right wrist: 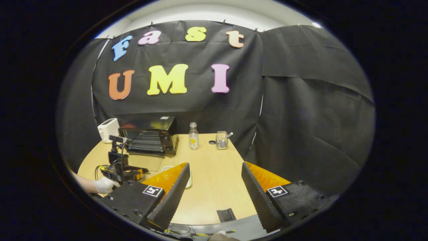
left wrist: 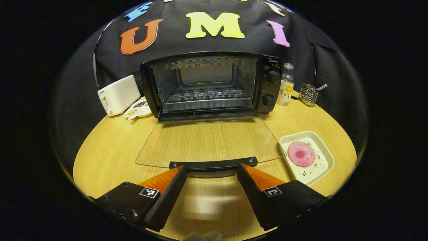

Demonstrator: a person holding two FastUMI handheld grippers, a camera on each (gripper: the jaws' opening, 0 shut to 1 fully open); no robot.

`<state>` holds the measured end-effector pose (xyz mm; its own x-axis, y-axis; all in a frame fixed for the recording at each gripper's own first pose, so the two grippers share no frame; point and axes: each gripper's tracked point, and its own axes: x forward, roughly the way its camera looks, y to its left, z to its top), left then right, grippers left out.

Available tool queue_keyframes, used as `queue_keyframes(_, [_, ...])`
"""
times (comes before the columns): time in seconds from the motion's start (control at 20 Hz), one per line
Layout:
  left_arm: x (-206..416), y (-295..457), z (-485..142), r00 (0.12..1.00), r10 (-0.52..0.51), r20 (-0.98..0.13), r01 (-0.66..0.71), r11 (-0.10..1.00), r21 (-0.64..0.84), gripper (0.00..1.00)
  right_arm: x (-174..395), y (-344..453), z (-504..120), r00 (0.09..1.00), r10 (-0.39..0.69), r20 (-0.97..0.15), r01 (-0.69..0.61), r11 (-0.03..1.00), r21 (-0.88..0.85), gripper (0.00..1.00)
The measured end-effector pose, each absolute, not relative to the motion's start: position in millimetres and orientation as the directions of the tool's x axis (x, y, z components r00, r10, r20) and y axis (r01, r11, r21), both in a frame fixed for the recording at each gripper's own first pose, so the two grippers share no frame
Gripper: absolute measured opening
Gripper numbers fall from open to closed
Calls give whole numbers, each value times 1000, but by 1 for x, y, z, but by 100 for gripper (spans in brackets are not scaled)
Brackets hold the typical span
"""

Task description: Open the electric oven with the left hand, put the food in, and close the electric oven.

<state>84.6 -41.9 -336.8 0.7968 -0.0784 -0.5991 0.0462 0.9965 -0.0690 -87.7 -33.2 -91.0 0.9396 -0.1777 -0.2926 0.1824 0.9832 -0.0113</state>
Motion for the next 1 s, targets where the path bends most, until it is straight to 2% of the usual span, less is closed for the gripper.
queue_keyframes(0.2, [78,-36,-324,824,-84,-560,36,995,-96,97,-78,-38,-104,938,-162,-307,173,985,8,99])
queue_keyframes(0.5, [41,3,-266,870,-32,-491,-14,996,-90,97,-25,-22,-163,902,3,-431,25,998,60,98])
queue_keyframes(0.6, [25,18,-235,887,11,-461,-55,995,-81,97,-3,-15,-192,873,65,-483,-27,996,86,98])
queue_keyframes(0.75, [2,30,-182,912,75,-403,-122,988,-91,97,36,-9,-243,808,142,-572,-80,988,131,92])
queue_keyframes(1.0, [-26,28,-94,944,134,-301,-163,984,-72,96,90,-2,-315,666,261,-699,-72,955,289,82])
